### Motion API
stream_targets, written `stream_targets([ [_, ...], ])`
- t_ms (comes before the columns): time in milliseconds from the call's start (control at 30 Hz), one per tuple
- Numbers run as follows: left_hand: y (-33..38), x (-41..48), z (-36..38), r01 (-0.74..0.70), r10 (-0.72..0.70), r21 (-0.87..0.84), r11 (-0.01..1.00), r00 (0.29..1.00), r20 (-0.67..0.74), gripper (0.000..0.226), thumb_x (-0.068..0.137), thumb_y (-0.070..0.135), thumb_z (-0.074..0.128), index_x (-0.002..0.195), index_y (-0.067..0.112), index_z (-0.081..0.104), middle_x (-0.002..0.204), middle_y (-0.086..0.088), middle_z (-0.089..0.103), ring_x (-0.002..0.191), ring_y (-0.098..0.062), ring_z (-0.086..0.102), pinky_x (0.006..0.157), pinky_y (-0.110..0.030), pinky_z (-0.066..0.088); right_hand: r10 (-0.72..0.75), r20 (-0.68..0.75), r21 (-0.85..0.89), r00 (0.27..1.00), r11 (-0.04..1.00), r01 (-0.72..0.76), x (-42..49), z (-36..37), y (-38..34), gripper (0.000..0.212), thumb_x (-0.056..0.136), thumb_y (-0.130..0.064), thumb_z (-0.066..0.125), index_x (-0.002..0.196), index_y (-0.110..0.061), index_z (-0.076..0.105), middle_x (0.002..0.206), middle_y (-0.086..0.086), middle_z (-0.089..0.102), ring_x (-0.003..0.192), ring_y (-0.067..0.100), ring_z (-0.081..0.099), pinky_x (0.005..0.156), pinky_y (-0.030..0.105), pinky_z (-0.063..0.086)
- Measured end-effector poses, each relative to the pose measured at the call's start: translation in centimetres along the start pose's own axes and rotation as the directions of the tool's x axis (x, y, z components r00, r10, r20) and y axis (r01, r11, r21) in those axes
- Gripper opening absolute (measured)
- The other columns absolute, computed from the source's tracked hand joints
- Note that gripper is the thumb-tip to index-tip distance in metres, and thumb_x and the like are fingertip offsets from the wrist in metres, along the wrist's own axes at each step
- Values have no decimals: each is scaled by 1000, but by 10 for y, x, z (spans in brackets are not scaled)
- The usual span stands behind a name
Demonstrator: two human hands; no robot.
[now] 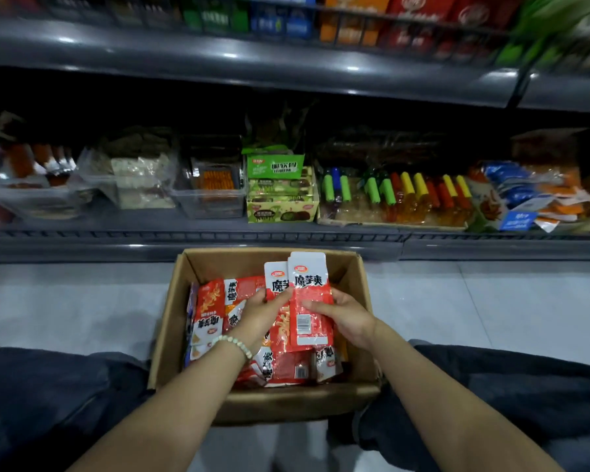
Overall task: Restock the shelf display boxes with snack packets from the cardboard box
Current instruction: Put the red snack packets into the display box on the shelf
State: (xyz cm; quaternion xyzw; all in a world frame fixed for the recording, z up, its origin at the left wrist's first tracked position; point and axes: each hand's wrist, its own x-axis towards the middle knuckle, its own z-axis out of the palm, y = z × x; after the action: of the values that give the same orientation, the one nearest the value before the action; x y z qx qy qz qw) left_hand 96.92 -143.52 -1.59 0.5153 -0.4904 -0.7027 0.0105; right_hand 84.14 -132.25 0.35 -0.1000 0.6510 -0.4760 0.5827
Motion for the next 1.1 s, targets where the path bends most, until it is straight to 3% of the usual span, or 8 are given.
stream_targets([
  [100, 20, -21, -4, 10, -10, -110, 994, 1000, 3, 110, 58, 66, 77, 146, 17, 32, 136, -15, 54, 119, -31, 57, 97, -51, 49, -94, 7, -37, 996, 995, 94, -12, 10, -26, 47, 78, -20, 75, 121, -15, 57, 107, 8, 71, 96, 23, 70, 81, 32, 56],
  [233, 50, -51, -10, -1, 23, -269, 963, 996, 82, 50, 89, 47, 56, 119, 7, 56, 97, -16, 72, 80, -26, 72, 63, -37, 58, -205, 25, -14, 978, 979, 205, -28, 22, -49, 44, 81, -22, 72, 122, -20, 55, 104, 4, 72, 92, 19, 71, 73, 28, 56],
  [367, 66, -70, -20, -28, 95, -427, 904, 986, 138, 45, 101, 39, 35, 121, 6, 57, 99, -16, 71, 88, -25, 69, 68, -38, 54, -297, -58, -38, 953, 955, 295, -42, 28, -58, 39, 84, -21, 69, 121, -17, 55, 105, 5, 72, 88, 18, 72, 73, 30, 57],
  [500, 69, -78, -19, -24, 120, -357, 934, 961, 249, 57, 99, 54, 25, 121, 14, 59, 111, -15, 69, 101, -25, 66, 75, -37, 51, -379, -81, -175, 922, 916, 362, -56, 39, -61, 35, 89, -24, 64, 123, -18, 55, 100, -4, 71, 82, 8, 71, 65, 19, 55],
  [700, 69, -86, -12, -40, 128, -277, 960, 944, 304, 75, 80, 70, 47, 125, 12, 59, 122, -14, 65, 115, -27, 60, 100, -44, 45, -321, 125, -333, 939, 878, 345, -72, 63, -66, 48, 98, -55, 23, 132, -34, 49, 120, -18, 53, 111, 2, 49, 90, 18, 39],
  [900, 58, -79, -17, -73, 104, -278, 958, 989, 100, 37, 93, 38, 56, 111, 5, 60, 79, -10, 73, 73, -24, 69, 63, -33, 54, -533, -60, -453, 844, 768, 453, -59, 61, -55, 36, 88, -38, 63, 123, -32, 54, 120, -8, 56, 115, 13, 53, 95, 31, 48],
  [1000, 56, -77, -18, -105, 127, -265, 959, 990, 66, 52, 78, 43, 70, 114, 7, 59, 88, -13, 74, 77, -26, 72, 65, -35, 56, -379, -94, -210, 920, 911, 354, -58, 59, -52, 59, 80, -35, 73, 128, -33, 39, 124, -3, 52, 109, 18, 59, 87, 36, 55],
  [1100, 60, -77, -18, -137, 155, -238, 962, 986, 60, 50, 77, 46, 71, 111, 10, 63, 91, -12, 75, 83, -27, 72, 77, -38, 57, -209, -48, 74, 977, 974, 212, -60, 57, -54, 52, 81, -24, 72, 126, -13, 47, 110, 8, 66, 89, 20, 69, 68, 28, 57],
])
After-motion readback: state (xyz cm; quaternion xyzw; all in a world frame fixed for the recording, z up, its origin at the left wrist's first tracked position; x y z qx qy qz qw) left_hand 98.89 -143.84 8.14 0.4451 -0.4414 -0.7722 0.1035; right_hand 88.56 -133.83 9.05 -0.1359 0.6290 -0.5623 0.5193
